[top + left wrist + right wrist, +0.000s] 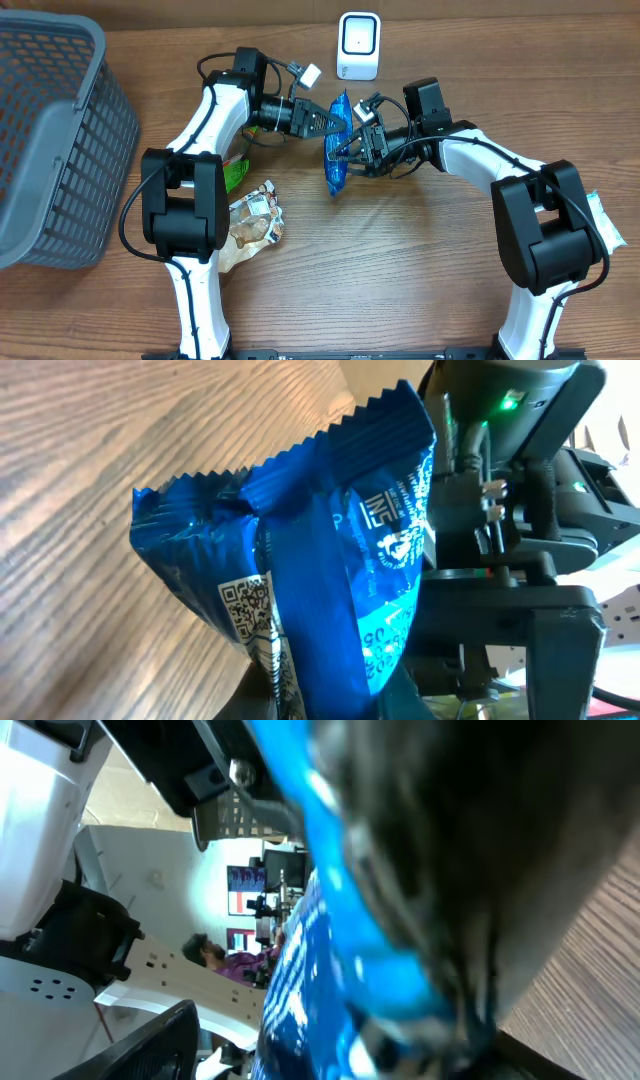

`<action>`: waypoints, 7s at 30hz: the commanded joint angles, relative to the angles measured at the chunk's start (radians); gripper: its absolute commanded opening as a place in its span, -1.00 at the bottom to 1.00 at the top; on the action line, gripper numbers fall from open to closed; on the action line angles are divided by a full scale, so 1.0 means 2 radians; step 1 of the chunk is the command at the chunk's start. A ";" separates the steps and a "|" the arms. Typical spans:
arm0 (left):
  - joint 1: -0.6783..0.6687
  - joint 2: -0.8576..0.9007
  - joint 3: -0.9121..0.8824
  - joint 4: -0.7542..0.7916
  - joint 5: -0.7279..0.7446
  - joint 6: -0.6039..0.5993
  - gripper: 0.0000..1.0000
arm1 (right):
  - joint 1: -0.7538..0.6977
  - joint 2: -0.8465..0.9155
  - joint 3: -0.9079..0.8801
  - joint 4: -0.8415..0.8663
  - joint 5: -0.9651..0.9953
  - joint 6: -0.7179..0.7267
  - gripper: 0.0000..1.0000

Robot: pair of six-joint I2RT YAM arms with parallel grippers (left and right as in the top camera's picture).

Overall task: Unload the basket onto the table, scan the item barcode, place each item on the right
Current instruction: 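Lift the blue bar with the right gripper toward the scanner, then hold the blue bar's barcode against the scanner window with right gripper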

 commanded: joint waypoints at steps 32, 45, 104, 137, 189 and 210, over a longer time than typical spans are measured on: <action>0.073 0.004 0.011 0.023 -0.058 -0.133 0.09 | -0.072 -0.013 -0.001 0.071 -0.098 0.040 -0.93; 0.041 0.004 0.011 0.013 -0.160 -0.133 0.11 | -0.042 -0.146 -0.001 0.168 -0.098 0.077 -0.94; -0.032 0.004 0.010 0.028 -0.494 -0.247 0.00 | -0.006 -0.127 0.208 -0.247 0.507 -0.181 -0.93; -0.033 0.004 -0.001 0.028 -0.525 -0.267 -0.11 | 0.082 0.019 0.255 -0.153 0.821 -0.455 -0.93; -0.034 0.004 0.006 -0.074 -0.488 -0.241 -0.20 | 0.038 0.081 0.435 -0.433 0.714 -0.226 -0.93; -0.035 -0.001 0.030 -0.065 -0.488 -0.236 -0.19 | 0.029 0.169 0.618 -0.450 0.720 -0.213 -0.94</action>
